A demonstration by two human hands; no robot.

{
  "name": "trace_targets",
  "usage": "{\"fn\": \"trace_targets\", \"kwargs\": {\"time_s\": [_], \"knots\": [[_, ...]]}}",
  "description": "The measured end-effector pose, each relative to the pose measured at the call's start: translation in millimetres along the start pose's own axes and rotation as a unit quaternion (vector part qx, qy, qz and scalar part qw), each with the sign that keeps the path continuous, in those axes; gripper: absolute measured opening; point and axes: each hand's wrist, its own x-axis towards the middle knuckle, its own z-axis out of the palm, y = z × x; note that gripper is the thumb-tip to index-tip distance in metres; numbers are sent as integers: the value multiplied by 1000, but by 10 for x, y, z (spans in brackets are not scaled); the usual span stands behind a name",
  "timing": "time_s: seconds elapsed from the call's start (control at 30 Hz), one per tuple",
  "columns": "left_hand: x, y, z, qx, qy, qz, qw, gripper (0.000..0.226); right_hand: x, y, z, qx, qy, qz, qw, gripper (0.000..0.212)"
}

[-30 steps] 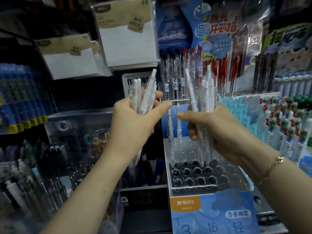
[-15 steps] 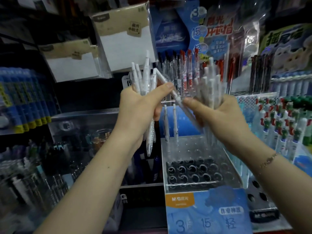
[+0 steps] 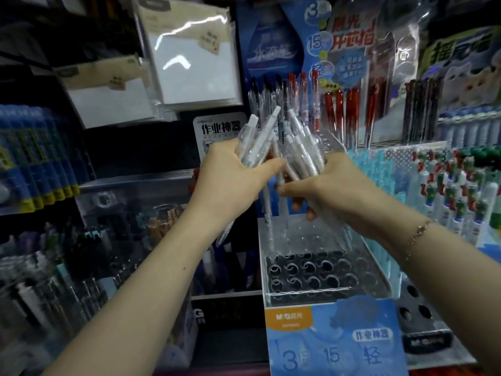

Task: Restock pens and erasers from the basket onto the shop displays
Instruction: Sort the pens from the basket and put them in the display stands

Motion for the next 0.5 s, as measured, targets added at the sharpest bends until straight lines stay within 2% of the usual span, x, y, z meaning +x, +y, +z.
{"fn": "trace_targets", "kwargs": {"time_s": [0.17, 0.3, 0.5], "knots": [[25, -43, -11, 17, -27, -18, 999, 27, 15, 30, 81, 24, 12, 26, 999, 20], [-23, -129, 30, 12, -48, -44, 998, 24, -12, 94, 115, -19, 25, 66, 997, 23], [-41, -90, 56, -100, -9, -49, 994, 9, -57, 156, 158, -50, 27, 95, 994, 41]]}}
